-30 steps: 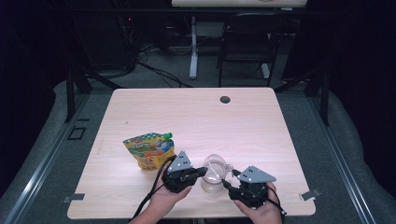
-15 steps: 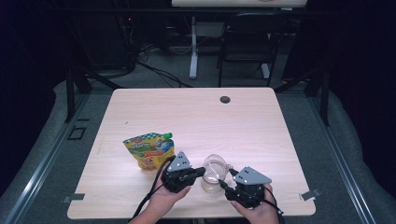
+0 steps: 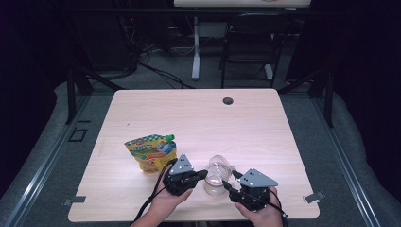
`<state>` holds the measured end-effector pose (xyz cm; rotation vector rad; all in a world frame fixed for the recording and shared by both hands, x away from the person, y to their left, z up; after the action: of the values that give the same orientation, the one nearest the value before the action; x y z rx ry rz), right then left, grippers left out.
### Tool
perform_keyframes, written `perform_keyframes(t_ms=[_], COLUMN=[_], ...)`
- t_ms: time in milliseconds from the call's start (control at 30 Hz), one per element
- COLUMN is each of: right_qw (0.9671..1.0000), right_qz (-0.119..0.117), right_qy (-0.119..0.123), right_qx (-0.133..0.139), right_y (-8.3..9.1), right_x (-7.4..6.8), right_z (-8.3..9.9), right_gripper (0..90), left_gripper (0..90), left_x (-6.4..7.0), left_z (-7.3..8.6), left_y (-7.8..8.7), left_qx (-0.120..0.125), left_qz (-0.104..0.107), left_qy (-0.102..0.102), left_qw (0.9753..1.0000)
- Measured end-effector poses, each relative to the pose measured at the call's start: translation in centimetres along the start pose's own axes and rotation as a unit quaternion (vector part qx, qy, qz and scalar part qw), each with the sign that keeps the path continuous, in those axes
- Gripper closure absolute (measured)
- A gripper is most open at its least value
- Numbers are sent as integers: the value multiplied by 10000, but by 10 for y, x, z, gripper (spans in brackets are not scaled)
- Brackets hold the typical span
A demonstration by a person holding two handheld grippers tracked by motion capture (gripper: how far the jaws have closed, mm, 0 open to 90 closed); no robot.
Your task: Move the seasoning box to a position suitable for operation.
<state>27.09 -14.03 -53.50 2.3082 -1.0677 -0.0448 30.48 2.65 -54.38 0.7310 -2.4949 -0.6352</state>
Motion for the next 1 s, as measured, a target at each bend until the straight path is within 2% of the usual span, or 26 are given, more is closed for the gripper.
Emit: perform_keyframes(t_ms=[233,267,467,633,733,1000], right_qw=[9999,9999,9997,9991,9979,9969], right_qz=[19,8,53,44,-7,16], right_qy=[-97,-98,-137,-299,-538,-677], right_qx=[111,124,219,284,365,389], right_y=[4,4,8,11,14,16], right_x=[3,3,5,10,15,20], right_z=[-1,-1,-1,2,3,7], right_gripper=[552,560,597,631,645,661], left_gripper=[900,900,900,900,900,900], left_x=[0,0,1,1,1,1], left_z=[0,0,0,0,0,0], left_y=[0,0,-1,0,0,0], left_qx=[13,17,37,35,45,45], left_qz=[-14,-75,-37,-43,-31,-31], left_qy=[-27,-35,-56,-58,-42,-49], left_qw=[10000,10000,10000,10000,10000,10000])
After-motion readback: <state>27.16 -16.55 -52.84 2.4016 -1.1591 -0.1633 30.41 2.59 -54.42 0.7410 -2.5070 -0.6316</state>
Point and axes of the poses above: each handheld gripper's, and its own axes: y roughly backward along the jaws, z roughly out of its underside, x roughly to its right, the point moved 6 cm from there along -y, roughly forward along the jaws, and after that the axes turned 11 degrees about y, right-handed, at the moved point
